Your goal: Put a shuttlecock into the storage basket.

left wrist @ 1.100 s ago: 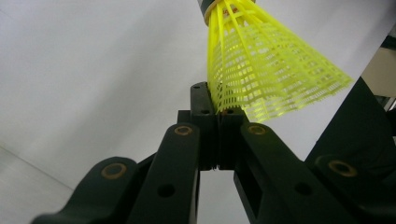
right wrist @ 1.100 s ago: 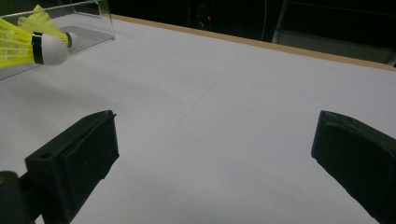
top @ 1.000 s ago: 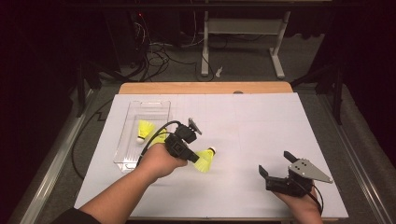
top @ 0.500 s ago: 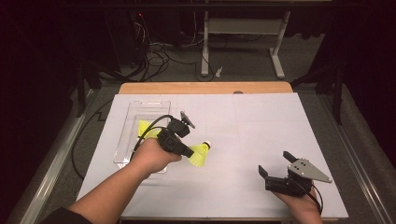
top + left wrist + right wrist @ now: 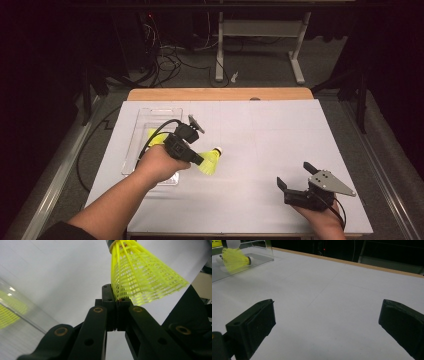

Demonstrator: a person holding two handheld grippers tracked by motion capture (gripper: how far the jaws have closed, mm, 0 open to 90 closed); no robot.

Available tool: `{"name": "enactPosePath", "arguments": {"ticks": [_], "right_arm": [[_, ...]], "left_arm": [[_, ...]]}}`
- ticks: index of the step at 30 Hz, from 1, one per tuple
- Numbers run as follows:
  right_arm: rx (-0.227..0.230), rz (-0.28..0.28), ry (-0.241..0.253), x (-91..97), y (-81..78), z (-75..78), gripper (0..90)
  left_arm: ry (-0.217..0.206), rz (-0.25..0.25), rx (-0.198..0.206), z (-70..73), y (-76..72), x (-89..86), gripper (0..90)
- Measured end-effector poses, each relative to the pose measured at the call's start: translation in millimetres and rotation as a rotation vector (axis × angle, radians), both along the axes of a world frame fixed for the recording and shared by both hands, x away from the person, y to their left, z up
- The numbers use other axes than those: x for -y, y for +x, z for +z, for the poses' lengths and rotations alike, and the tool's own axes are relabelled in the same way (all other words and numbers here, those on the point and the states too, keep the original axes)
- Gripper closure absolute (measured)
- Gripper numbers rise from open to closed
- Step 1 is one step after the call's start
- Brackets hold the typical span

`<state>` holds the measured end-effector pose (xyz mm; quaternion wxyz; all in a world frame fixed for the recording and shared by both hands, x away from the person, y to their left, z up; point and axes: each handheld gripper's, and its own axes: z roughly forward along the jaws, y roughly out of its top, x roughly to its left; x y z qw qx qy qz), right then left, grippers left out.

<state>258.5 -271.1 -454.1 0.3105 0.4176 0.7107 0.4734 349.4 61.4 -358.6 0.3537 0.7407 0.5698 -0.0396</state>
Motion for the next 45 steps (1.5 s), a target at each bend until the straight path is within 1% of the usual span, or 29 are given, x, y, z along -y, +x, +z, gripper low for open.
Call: {"name": "enactPosePath", "arguments": {"ticks": [1, 5, 6, 7, 9, 11, 14, 17, 24, 29, 35, 41, 45], "right_arm": [[-0.001, 0.0, 0.002, 0.0, 0.1, -0.1, 1.4], [0.0, -0.001, 0.001, -0.1, -0.2, -0.1, 1.4], [0.0, 0.0, 0.004, 0.1, -0.2, -0.2, 1.4], [-0.001, -0.001, 0.004, 0.2, -0.1, -0.2, 1.4], [0.003, -0.002, 0.003, 0.7, -0.2, 0.3, 1.4], [0.004, -0.005, 0.005, 1.2, -0.5, 0.6, 1.4], [-0.003, -0.005, 0.003, 0.8, 0.2, -0.4, 1.4], [-0.001, -0.001, 0.002, 0.0, 0.1, 0.0, 1.4], [0.001, -0.001, 0.004, 0.4, 0.2, 0.0, 1.4], [-0.001, 0.002, 0.0, -0.4, -0.2, 0.0, 1.4], [0.0, -0.001, 0.003, 0.2, -0.2, -0.1, 1.4], [0.003, 0.001, 0.0, 0.1, -0.4, 0.5, 1.4], [0.001, 0.001, 0.001, -0.4, -0.6, 0.6, 1.4]], "left_arm": [[-0.004, 0.001, -0.003, 0.7, 0.6, -1.5, 89.1], [-0.014, 0.023, 0.006, 5.8, 3.7, -7.9, 89.1], [-0.008, 0.032, 0.011, 6.7, 5.9, -11.0, 89.1], [-0.007, 0.046, 0.008, 7.8, 8.5, -14.7, 89.1], [-0.012, 0.068, 0.01, 10.5, 11.7, -21.7, 89.2], [-0.018, 0.078, 0.015, 13.4, 13.4, -28.7, 89.2], [-0.013, 0.094, 0.016, 15.1, 15.2, -38.1, 89.2], [0.003, 0.113, 0.024, 16.0, 17.3, -47.1, 89.1], [0.001, 0.144, 0.031, 21.9, 19.7, -64.4, 89.1], [0.008, 0.177, 0.029, 20.5, 23.0, -76.0, 89.2], [0.022, 0.194, 0.025, 19.2, 22.4, -86.3, 89.2], [0.024, 0.216, 0.029, 19.4, 22.2, -92.9, 89.2], [0.034, 0.219, 0.03, 18.6, 21.7, -97.3, 89.1]]}}
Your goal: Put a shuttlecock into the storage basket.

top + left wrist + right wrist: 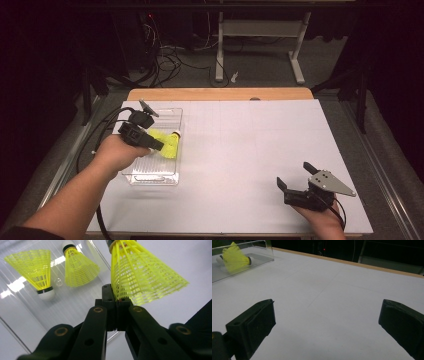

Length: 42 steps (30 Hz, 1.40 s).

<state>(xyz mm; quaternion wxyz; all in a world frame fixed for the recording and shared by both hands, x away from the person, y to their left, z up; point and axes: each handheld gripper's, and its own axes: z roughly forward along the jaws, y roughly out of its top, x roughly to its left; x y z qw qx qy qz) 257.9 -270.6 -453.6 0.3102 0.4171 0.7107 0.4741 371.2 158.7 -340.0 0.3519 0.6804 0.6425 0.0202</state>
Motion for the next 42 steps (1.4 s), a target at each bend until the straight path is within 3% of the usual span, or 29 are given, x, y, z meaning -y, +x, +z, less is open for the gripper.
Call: {"name": "enactPosePath", "arguments": {"ticks": [18, 42], "right_arm": [[-0.002, 0.002, 0.0, 0.0, -0.4, -0.1, 1.4], [-0.002, -0.001, -0.002, -1.9, -1.5, 0.7, 1.5]], "left_arm": [[0.049, 0.051, 0.004, -1.2, -1.5, -28.8, 89.2], [0.085, 0.086, -0.016, -2.7, -7.6, -48.4, 89.2]]}}
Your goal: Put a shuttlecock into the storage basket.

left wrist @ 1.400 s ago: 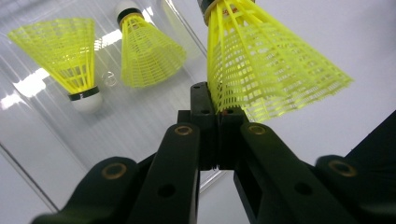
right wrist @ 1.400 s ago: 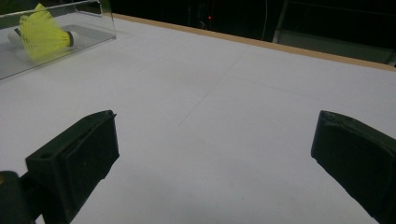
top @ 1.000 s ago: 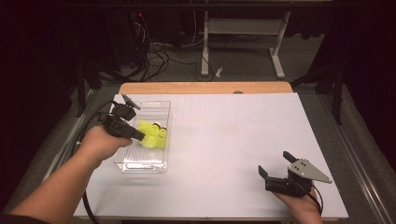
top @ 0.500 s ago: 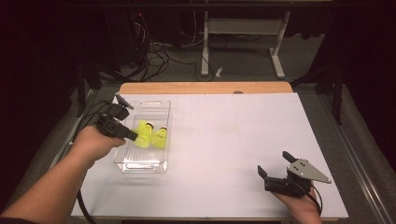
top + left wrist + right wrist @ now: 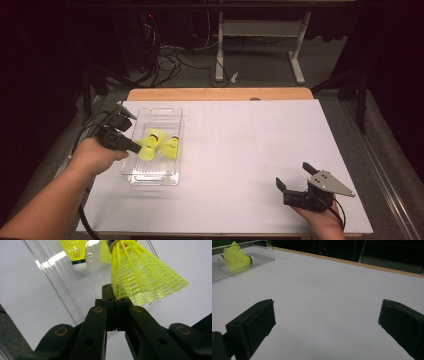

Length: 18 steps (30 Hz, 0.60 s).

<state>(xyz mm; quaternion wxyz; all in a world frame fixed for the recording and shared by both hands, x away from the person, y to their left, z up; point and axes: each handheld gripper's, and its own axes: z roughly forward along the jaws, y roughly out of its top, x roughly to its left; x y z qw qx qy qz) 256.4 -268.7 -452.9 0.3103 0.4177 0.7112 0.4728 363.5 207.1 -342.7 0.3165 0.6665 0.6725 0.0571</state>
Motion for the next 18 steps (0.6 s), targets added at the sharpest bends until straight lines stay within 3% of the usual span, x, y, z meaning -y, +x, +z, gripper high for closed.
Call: {"name": "enactPosePath", "arguments": {"ticks": [1, 4, 7, 8, 9, 10, 18], "right_arm": [[0.001, 0.0, 0.001, 0.0, -0.1, 0.2, 1.5], [0.001, 0.0, 0.001, -0.2, -0.2, 0.6, 1.5], [0.002, 0.001, -0.001, -0.5, -0.1, 0.5, 1.6], [0.002, 0.002, -0.002, -0.6, 0.0, 0.4, 1.6], [0.001, 0.001, -0.001, -0.6, 0.1, 0.4, 1.6], [0.0, 0.001, 0.0, -0.6, 0.2, 0.3, 1.6], [-0.002, 0.003, -0.002, -1.4, 0.0, -0.1, 1.6]], "left_arm": [[0.115, -0.204, -0.107, 7.3, -2.9, -16.4, 89.2], [0.089, -0.162, -0.082, 5.6, -3.6, -15.5, 89.1], [0.043, -0.082, -0.044, 0.3, -2.9, -12.8, 89.1], [0.003, 0.018, -0.005, -4.4, -1.4, -6.8, 89.2], [0.038, -0.06, -0.044, -3.8, -2.9, -13.1, 89.2], [0.008, 0.025, -0.012, -7.8, -1.8, -8.4, 89.2], [0.001, 0.039, -0.03, -23.0, -2.9, -12.4, 89.1]]}}
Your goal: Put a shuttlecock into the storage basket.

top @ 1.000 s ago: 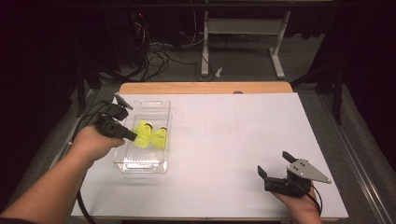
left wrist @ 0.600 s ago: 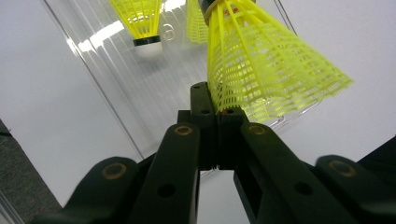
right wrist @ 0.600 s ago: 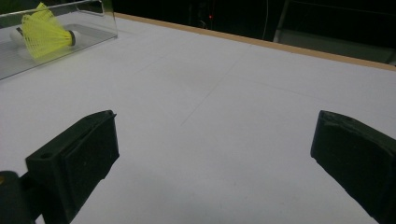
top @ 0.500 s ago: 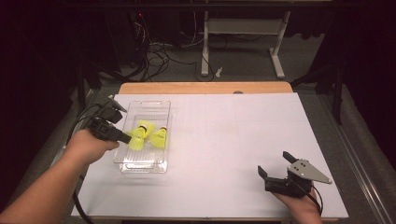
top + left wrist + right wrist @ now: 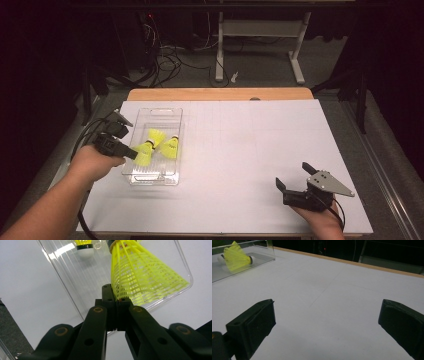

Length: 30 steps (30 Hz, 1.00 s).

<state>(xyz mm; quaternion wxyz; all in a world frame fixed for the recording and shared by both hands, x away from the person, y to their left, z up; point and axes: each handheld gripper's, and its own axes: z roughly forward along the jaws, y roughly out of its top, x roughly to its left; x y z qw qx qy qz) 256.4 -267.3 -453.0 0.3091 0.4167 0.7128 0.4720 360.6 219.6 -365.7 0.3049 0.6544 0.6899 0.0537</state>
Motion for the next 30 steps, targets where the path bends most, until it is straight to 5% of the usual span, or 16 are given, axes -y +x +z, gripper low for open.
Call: {"name": "enactPosePath", "arguments": {"ticks": [10, 11, 24, 25, 26, 29, 30], "right_arm": [[0.0, 0.0, -0.004, -0.7, -0.4, -0.2, 1.6], [0.002, -0.002, -0.005, -0.4, -0.4, 0.1, 1.6], [0.001, -0.001, -0.003, 0.0, -0.2, 0.2, 1.6], [0.003, 0.0, -0.004, 0.2, -0.3, 0.4, 1.6], [0.006, 0.0, -0.005, 0.3, -0.4, 0.6, 1.6], [0.005, -0.001, -0.006, 0.3, -0.2, 0.6, 1.6], [0.005, -0.001, -0.006, 0.3, 0.1, 0.6, 1.6]], "left_arm": [[0.002, 0.021, -0.009, -10.7, 0.6, -4.8, 89.1], [0.094, -0.156, -0.104, -6.3, -2.2, -18.4, 89.1], [0.077, -0.139, -0.104, -18.6, -1.5, -13.1, 89.1], [0.166, -0.329, -0.218, -11.2, -1.7, -26.5, 89.1], [0.164, -0.327, -0.222, -11.7, -1.6, -26.2, 89.1], [0.083, -0.151, -0.118, -22.6, -0.4, -12.5, 89.1], [0.07, -0.129, -0.11, -24.5, -0.1, -10.6, 89.1]]}}
